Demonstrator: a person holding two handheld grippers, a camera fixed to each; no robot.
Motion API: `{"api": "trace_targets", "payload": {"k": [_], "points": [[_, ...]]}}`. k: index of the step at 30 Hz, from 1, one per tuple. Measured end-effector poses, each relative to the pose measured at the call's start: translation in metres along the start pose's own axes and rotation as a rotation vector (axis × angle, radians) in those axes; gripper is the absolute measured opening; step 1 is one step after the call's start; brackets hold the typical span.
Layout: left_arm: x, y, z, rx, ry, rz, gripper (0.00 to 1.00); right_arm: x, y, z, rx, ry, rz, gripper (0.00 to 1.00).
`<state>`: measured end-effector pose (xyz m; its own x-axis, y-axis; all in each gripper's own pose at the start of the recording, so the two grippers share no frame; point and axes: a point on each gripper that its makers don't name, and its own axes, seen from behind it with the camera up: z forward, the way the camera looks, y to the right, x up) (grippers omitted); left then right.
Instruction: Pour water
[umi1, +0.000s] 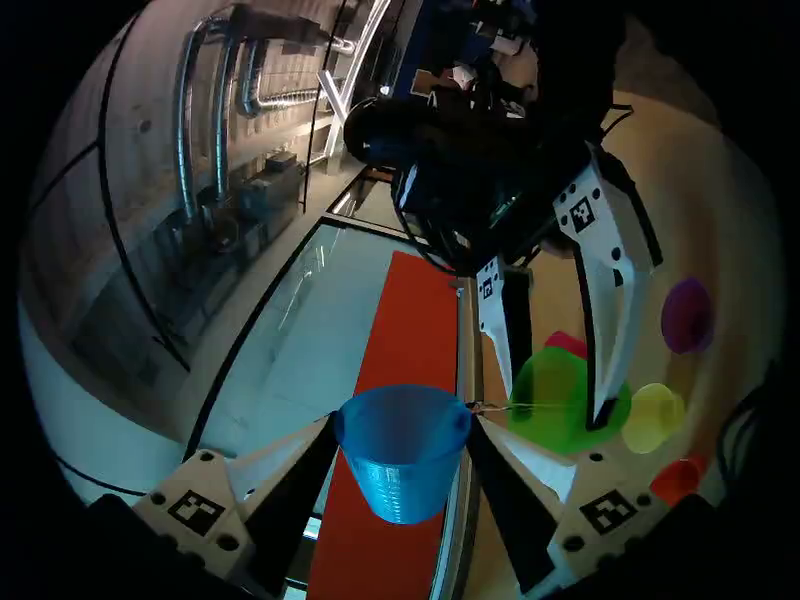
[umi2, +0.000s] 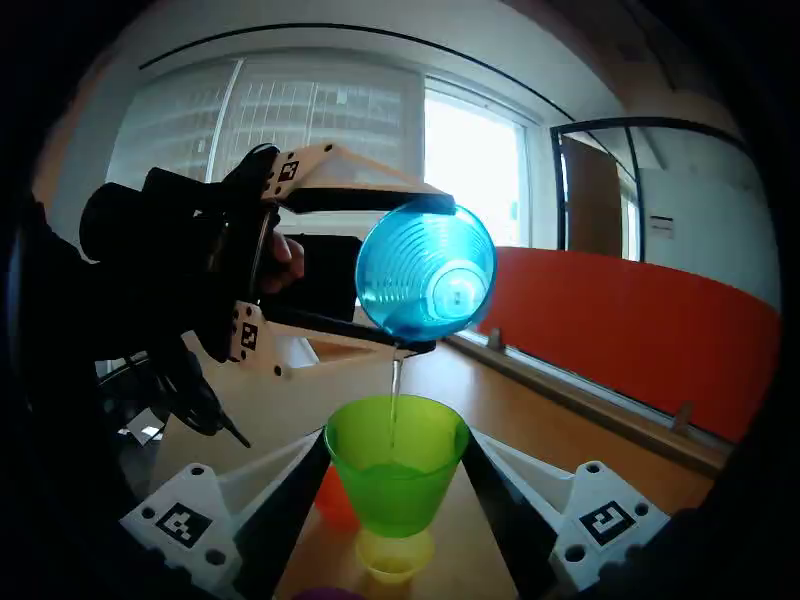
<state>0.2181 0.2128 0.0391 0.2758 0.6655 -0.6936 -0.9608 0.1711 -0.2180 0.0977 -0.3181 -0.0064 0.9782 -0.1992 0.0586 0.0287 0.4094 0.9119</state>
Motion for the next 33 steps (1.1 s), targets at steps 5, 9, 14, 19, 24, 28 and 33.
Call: {"api": "trace_targets", "payload": {"k": [5,9,14,19,24,28,33], "points": [[0.0002,-0.0035,-0.0009,0.005,-0.001,0.001,0.87,0.0006,-0.0001,0.0,0.001,0.001,0.001,0.93],[0.0014,-0.0044,-0.0014,0.008,0.001,0.004,0.87,0.0013,0.0003,0.0,0.002,0.001,-0.001,0.92],[0.0029,-0.0033,-0.0015,0.009,0.002,0.006,0.88,0.0015,0.0002,0.0001,0.002,0.001,0.0,0.92],[0.0047,-0.0048,-0.0027,0.011,0.002,0.018,0.87,0.001,0.0,0.0006,0.001,0.001,-0.001,0.92],[0.0043,-0.0048,-0.0033,0.01,-0.001,0.026,0.87,0.0004,0.0008,0.0003,0.0,0.001,0.0,0.92],[0.0031,-0.0043,-0.0032,0.011,-0.003,0.026,0.87,0.0006,0.0001,-0.0002,0.001,0.002,0.0,0.92],[0.0035,-0.003,-0.0021,0.012,-0.002,0.031,0.87,0.0003,0.0005,-0.0006,-0.001,0.001,-0.003,0.92]]}}
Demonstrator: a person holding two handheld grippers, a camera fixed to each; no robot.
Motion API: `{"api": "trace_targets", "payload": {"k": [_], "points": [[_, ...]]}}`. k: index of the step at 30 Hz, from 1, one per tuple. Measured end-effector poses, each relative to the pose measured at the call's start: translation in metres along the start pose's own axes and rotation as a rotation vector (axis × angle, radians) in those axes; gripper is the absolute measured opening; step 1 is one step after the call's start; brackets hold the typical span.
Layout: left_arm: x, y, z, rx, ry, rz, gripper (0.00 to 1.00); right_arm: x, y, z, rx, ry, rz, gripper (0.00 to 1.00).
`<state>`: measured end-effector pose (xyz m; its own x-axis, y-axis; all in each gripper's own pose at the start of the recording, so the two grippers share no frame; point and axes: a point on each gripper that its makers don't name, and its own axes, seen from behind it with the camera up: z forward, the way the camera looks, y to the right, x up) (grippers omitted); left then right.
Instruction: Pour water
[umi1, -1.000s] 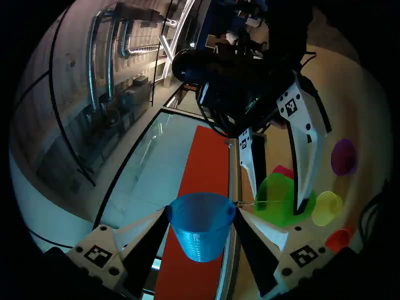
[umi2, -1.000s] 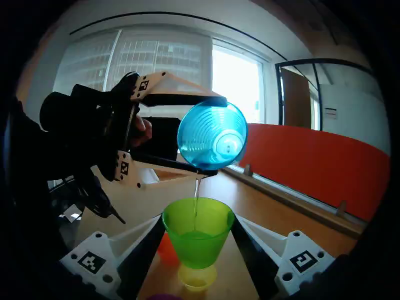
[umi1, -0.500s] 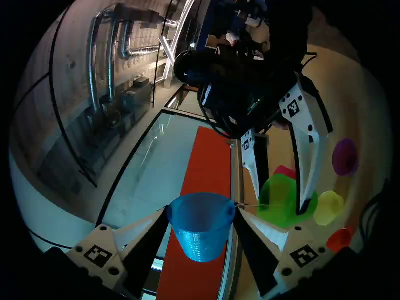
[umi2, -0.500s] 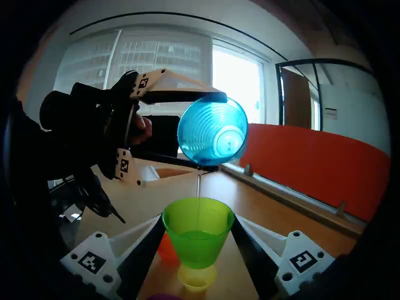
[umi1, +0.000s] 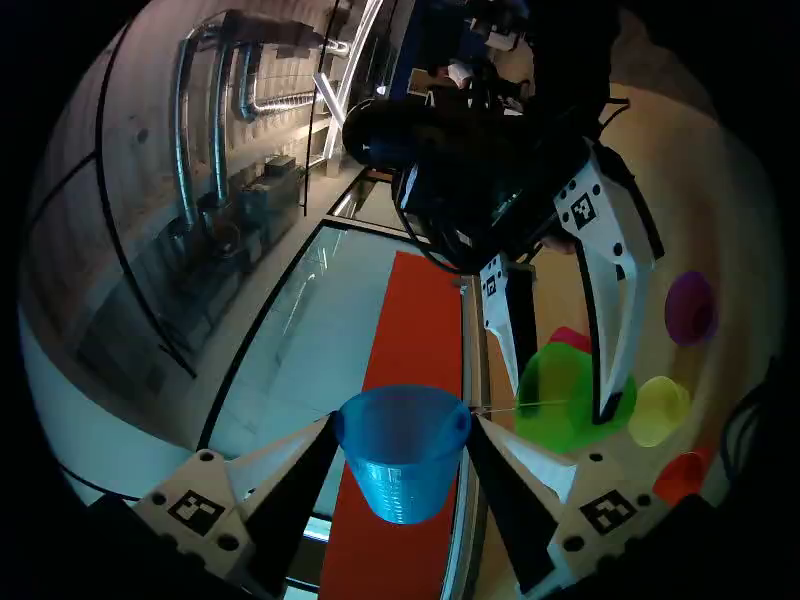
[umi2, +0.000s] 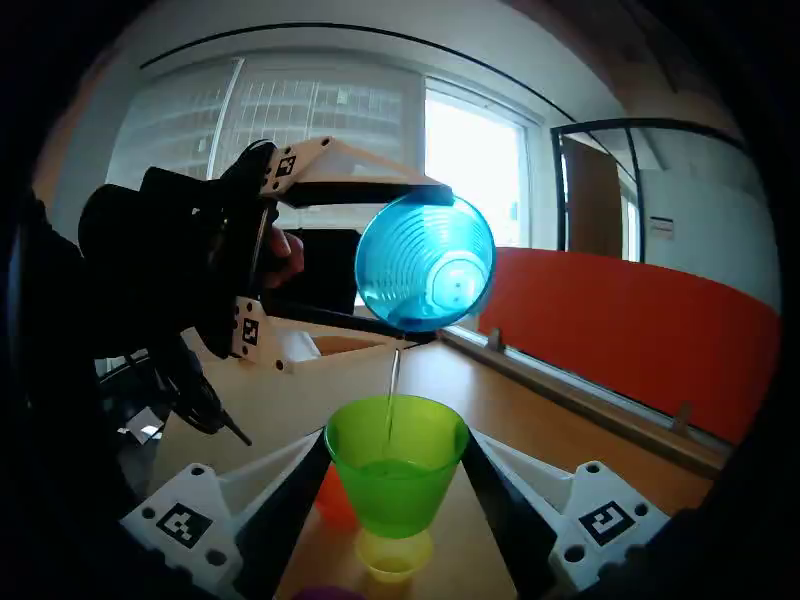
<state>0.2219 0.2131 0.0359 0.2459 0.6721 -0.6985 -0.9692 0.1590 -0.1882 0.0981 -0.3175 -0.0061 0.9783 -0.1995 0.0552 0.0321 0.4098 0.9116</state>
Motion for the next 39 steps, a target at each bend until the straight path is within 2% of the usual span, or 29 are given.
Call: {"api": "trace_targets", "payload": {"k": [9,18,39], "points": [[-0.0001,0.0024,0.0017,-0.003,-0.002,0.015,0.88,0.0005,0.0003,0.0,0.001,0.002,0.0,0.92],[0.0007,-0.0032,0.0021,0.0,0.0,0.025,0.87,0.0007,0.0005,-0.0008,0.0,0.005,0.0,0.93],[0.0052,-0.0028,-0.0016,0.003,0.0,0.052,0.88,0.0038,0.001,-0.0024,-0.004,0.01,-0.005,0.92]]}}
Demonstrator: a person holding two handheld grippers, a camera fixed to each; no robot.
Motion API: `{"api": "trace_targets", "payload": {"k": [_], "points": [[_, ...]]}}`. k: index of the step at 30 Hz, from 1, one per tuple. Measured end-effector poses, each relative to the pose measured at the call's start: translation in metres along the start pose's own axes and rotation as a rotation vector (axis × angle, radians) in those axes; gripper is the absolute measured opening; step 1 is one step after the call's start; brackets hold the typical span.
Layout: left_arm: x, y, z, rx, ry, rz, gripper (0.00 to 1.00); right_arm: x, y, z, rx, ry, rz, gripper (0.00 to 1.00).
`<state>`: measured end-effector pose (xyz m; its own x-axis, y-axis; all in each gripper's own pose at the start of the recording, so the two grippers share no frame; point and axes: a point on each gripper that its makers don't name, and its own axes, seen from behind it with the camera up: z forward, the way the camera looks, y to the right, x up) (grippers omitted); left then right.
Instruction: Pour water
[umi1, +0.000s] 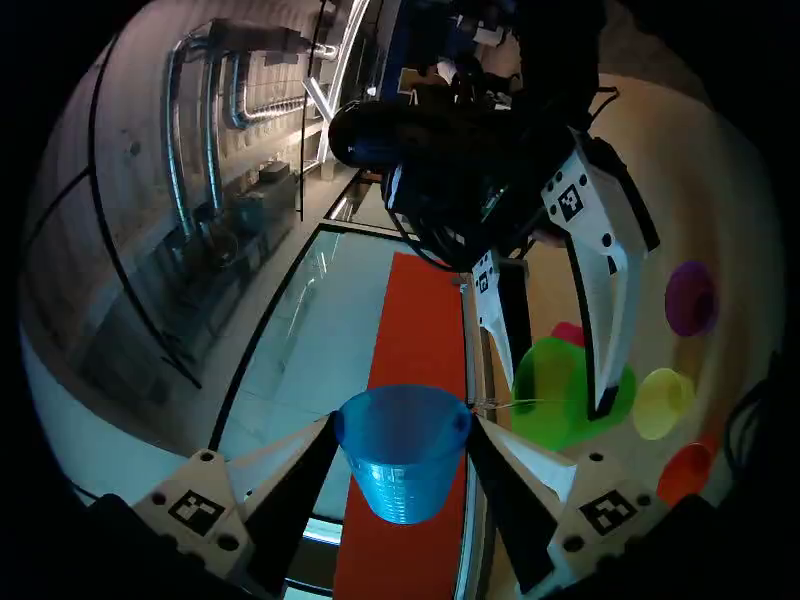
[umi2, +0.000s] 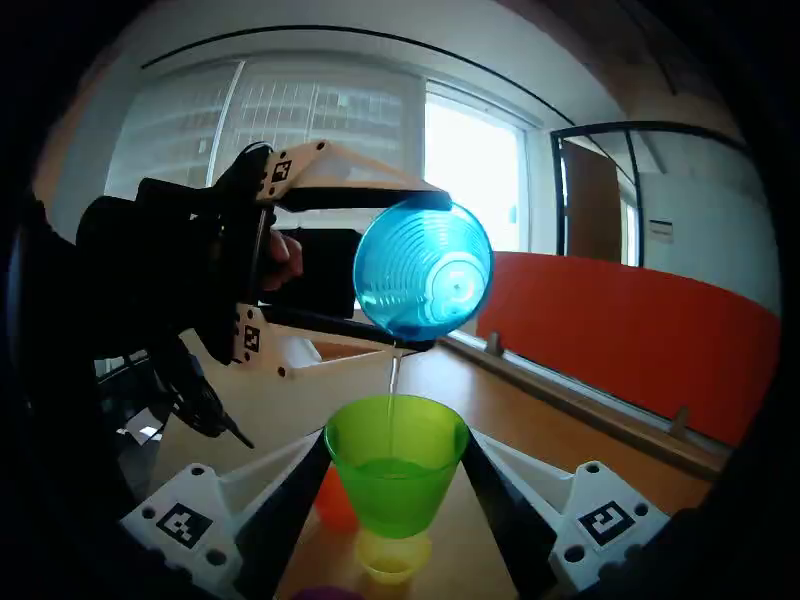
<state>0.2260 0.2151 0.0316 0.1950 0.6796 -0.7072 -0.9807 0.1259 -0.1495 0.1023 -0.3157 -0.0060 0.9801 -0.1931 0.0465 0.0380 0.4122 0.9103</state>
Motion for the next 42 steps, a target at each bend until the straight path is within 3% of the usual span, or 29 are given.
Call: {"api": "trace_targets", "payload": {"k": [42], "points": [[-0.0018,-0.0073,0.0036,0.018,-0.004,0.061,0.87,-0.0032,-0.0026,0.0009,0.013,-0.007,-0.006,0.92]]}}
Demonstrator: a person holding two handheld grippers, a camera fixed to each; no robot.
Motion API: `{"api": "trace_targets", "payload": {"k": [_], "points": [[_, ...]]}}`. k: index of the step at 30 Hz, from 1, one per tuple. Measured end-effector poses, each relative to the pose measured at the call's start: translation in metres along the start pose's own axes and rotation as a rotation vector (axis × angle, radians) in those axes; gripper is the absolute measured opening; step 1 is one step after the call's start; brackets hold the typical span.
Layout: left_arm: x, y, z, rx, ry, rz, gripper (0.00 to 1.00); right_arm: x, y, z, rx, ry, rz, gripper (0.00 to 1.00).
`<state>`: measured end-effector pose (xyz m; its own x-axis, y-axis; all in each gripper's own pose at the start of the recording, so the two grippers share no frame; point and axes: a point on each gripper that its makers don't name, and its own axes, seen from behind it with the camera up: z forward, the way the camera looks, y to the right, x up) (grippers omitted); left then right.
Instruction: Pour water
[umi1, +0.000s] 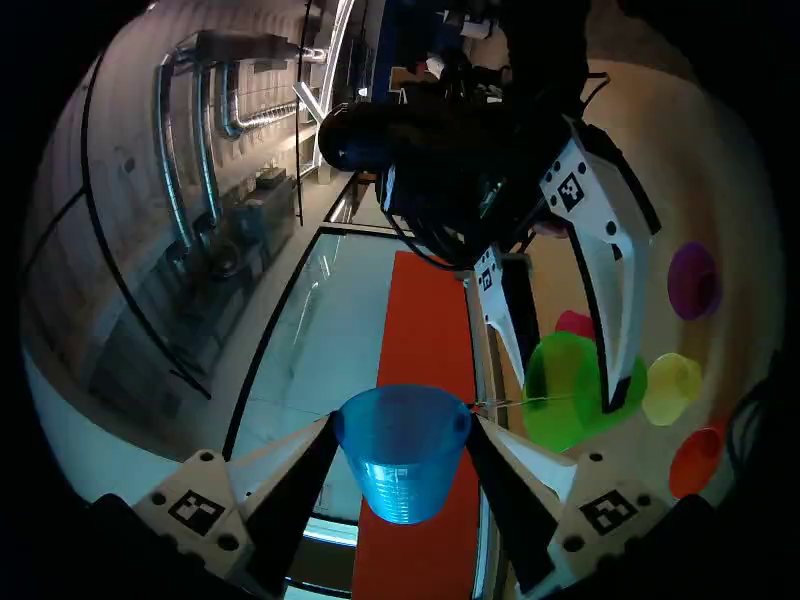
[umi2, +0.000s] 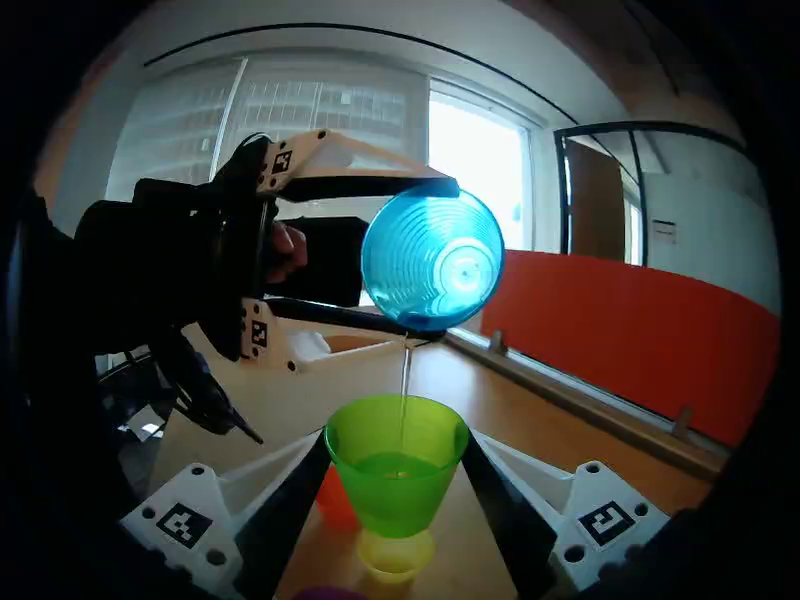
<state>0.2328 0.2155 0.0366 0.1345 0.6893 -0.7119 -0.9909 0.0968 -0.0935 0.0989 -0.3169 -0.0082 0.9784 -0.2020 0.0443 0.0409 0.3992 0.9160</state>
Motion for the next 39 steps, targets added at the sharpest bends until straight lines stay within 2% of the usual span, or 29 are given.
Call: {"api": "trace_targets", "payload": {"k": [20,39], "points": [[0.0036,0.0032,-0.0012,-0.004,-0.001,0.023,0.87,-0.0014,-0.0028,0.0001,0.005,0.0,0.0,0.92],[0.0026,0.0001,-0.0002,-0.003,-0.006,0.039,0.87,-0.0016,-0.0054,0.0009,0.008,0.0,-0.002,0.92]]}}
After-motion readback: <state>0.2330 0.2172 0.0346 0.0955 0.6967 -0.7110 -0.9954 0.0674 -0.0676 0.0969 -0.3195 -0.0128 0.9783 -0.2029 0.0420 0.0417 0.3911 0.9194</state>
